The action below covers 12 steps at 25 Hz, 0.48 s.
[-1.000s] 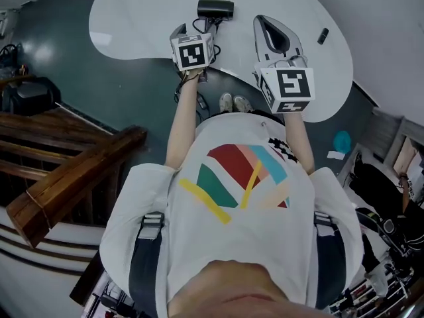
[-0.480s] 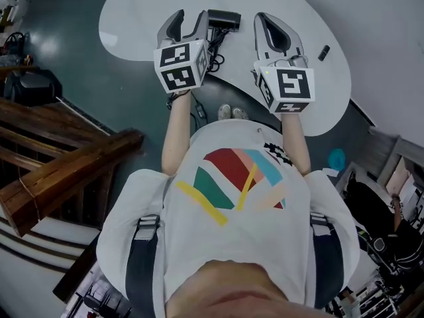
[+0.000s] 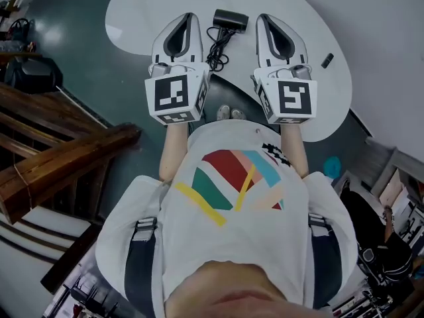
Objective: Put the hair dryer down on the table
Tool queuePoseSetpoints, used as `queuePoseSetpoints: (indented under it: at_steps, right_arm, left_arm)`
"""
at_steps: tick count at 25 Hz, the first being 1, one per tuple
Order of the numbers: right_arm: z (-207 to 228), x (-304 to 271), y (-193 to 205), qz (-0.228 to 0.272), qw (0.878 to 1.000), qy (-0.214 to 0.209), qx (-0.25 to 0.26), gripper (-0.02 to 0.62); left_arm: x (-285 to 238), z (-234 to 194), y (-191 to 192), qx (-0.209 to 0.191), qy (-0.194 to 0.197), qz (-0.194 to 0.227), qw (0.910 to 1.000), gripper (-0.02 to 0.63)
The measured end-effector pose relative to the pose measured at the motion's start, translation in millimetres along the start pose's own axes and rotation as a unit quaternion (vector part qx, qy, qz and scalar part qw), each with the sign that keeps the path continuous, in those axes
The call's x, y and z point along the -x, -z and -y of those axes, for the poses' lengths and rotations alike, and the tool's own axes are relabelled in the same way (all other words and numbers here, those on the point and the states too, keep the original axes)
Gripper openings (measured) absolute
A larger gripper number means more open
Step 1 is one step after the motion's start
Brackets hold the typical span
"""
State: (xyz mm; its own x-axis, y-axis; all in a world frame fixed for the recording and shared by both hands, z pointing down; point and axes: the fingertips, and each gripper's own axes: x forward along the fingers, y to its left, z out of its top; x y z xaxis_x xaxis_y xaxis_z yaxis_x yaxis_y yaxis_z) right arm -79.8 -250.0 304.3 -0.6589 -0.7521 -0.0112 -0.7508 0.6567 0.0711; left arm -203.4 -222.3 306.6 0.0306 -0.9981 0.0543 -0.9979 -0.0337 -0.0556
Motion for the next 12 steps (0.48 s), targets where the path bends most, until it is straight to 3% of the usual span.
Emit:
queuePoseSetpoints:
  at_steps: [6,12]
  right_arm:
    - [-10,8,-1,0.013,1.0,-0.008,0.012,0.009]
    - [-15,12,4,-0.005,1.0,-0.009,0.029,0.009]
  left_arm:
    - [26,5,-21,0.001,-0.011,0.06,0.9981,0.015]
    - [32,3,-25,-0.005,-0.028,0.072,0.997,0.015]
